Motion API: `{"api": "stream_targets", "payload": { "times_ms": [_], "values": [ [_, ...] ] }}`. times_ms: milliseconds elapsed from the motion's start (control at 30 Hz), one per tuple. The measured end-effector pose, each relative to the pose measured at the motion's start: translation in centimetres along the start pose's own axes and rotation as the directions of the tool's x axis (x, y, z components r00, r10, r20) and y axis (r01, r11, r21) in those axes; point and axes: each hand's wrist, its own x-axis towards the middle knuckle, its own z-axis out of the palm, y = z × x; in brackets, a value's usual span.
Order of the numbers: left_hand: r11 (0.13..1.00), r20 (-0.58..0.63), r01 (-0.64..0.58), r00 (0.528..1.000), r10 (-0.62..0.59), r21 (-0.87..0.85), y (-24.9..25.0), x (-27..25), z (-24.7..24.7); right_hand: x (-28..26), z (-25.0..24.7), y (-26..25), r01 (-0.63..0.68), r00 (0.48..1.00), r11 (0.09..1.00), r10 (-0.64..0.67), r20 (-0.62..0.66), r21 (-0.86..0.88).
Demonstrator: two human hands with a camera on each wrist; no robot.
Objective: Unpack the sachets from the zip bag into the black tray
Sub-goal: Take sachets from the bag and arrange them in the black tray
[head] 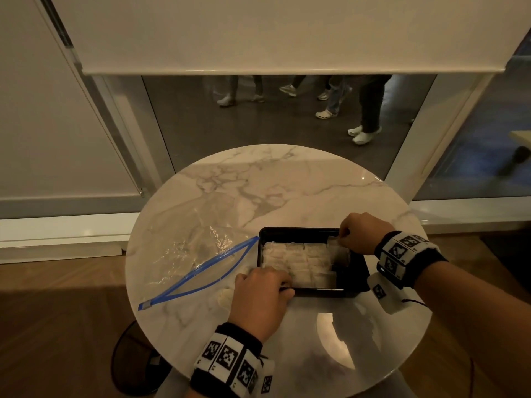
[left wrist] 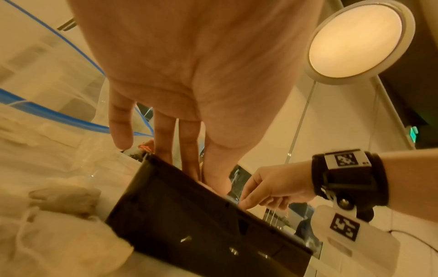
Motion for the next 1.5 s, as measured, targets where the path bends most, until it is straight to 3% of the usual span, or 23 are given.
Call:
{"api": "stream_targets", "payload": {
  "times_ms": [200,367,467,600,800,933,1133,1300,1500],
  "values": [
    [0.974,-0.069,0.051,0.995,-0.068,-0.223,-1.0,-0.1,-3.0,-2.9,-0.3,-0.6,0.050,0.993,0.946,-0.014,-0.114,0.321],
    [0.958,-0.033,0.168,0.983,-0.180,-0.234,-4.3,-0.9,-5.4,-8.1,0.3,-2.9,0.115,0.976,0.785,0.025,-0.217,0.609],
    [0.957,0.023,0.248,0.969,-0.248,-0.149,-6.3,-1.6,-6.2,-10.9,1.8,-5.0,0.123,0.982,0.665,0.024,-0.186,0.737],
    [0.958,0.068,0.287,0.956,-0.285,-0.028,-7.6,-2.7,-6.6,-13.2,4.7,-8.0,0.028,0.999,0.461,-0.049,-0.006,0.887],
    [0.940,0.154,0.330,0.928,-0.341,0.091,-7.4,-3.8,-5.2,-13.2,9.0,-10.5,-0.228,0.958,0.332,-0.090,0.272,0.915],
    [0.934,0.191,0.307,0.921,-0.340,0.182,-6.2,-3.9,-4.4,-12.4,11.0,-11.0,-0.366,0.922,0.148,-0.077,0.380,0.919],
    [0.953,0.232,0.218,0.936,-0.264,0.209,-3.6,-3.2,-3.5,-12.3,11.8,-11.3,-0.388,0.921,-0.138,-0.019,0.389,0.911],
    [0.911,0.316,0.234,0.884,-0.346,0.340,-3.1,-3.3,-2.6,-11.9,11.5,-10.5,-0.452,0.888,-0.229,-0.031,0.458,0.862],
    [0.908,0.306,0.265,0.879,-0.366,0.326,-3.8,-3.4,-2.5,-11.1,11.4,-10.2,-0.508,0.841,-0.347,-0.002,0.541,0.788]
  ]
}}
